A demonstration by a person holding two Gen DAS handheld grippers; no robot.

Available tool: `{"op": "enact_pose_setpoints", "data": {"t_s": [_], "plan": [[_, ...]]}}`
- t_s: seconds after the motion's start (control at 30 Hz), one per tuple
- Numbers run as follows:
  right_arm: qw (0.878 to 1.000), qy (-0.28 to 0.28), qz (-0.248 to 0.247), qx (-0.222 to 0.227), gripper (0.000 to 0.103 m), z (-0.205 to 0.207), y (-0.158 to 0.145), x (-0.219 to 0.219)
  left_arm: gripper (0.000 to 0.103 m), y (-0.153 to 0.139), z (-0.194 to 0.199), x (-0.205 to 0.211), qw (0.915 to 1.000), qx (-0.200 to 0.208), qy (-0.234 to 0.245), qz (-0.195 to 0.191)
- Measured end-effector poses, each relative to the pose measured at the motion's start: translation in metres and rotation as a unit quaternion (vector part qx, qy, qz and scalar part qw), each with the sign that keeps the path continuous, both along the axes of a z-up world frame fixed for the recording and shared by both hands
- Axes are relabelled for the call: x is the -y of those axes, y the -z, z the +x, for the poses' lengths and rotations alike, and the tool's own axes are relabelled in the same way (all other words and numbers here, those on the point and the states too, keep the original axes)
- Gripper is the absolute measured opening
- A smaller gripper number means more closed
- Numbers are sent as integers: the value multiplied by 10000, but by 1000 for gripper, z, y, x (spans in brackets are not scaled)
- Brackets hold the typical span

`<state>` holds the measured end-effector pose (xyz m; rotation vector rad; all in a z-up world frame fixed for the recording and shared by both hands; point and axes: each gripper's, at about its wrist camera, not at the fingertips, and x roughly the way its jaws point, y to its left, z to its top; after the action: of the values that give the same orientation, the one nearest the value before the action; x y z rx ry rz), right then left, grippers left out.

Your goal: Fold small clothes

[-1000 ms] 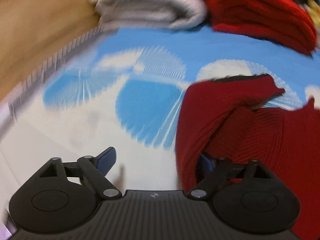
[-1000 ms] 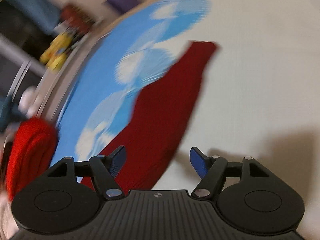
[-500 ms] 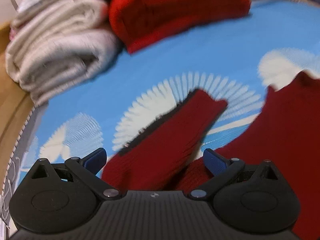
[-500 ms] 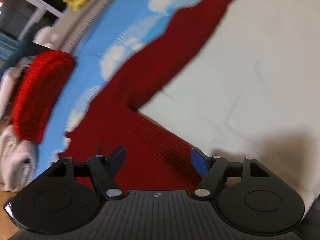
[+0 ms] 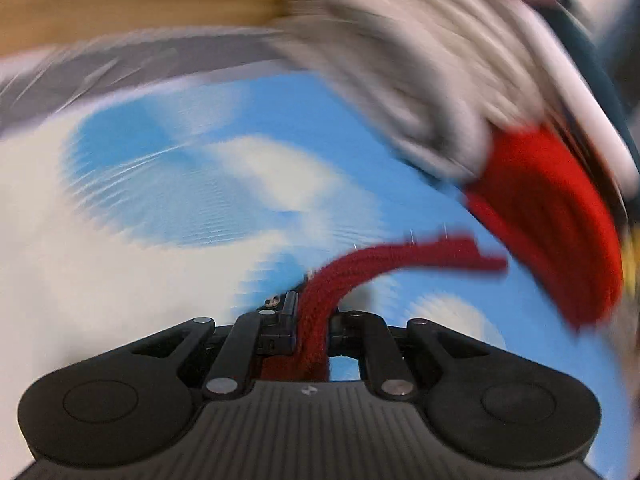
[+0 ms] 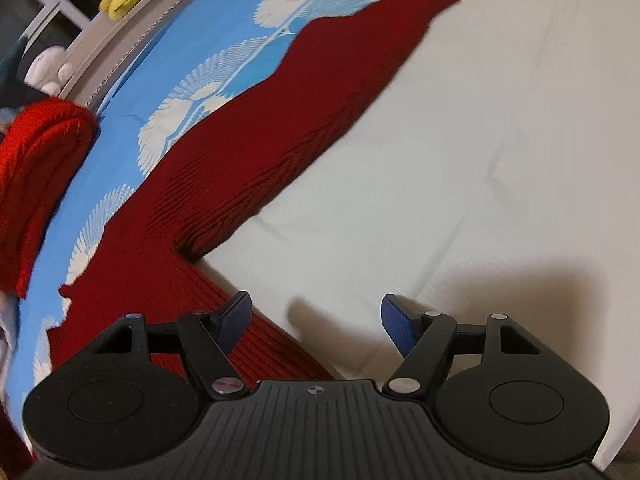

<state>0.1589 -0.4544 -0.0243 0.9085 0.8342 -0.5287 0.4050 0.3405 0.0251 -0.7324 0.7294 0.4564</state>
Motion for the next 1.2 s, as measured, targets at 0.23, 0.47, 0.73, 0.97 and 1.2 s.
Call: {"op": "enact_pose_setpoints", "data": {"t_s": [0.23,0.47,0.73,0.97,1.2], "plan": [[10000,16,-10,20,73,3,2,-3,12,67,-74,-80,9881,-223,-881,-1245],[9999,118,-61,-81,73,6,5,-6,12,33,-81,-62,9919,17,-860,-934],[9996,-236,-61,169,73,12,-8,-17,12,-102,-31,120,9876,1193,921,431],[9980,-511,-53,367,73,7,-18,-13,83,-70,-13,389,9206,1157,3587,1024],[9976,-494,60,490,73,-3,-20,3,99,21,-41,458,8682,-65,4696,1605]]}}
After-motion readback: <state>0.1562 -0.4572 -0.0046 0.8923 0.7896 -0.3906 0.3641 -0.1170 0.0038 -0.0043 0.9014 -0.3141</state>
